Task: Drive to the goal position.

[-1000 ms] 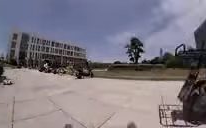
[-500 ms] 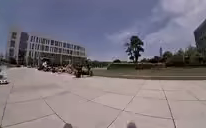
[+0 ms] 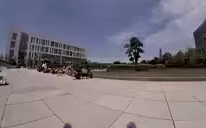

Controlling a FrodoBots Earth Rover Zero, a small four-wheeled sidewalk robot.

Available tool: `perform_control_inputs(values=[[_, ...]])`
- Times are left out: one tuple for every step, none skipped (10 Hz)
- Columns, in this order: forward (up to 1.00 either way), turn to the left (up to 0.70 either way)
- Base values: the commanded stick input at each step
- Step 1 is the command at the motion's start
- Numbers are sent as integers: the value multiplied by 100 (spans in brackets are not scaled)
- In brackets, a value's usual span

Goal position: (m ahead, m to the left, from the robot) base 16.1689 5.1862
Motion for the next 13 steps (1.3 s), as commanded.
perform_control_inputs(values=[[45,27],[45,27],[45,27],[45,27],[45,27],[45,27],[45,27],[45,27],[45,27],[45,27],[45,27],[45,27],[45,21]])
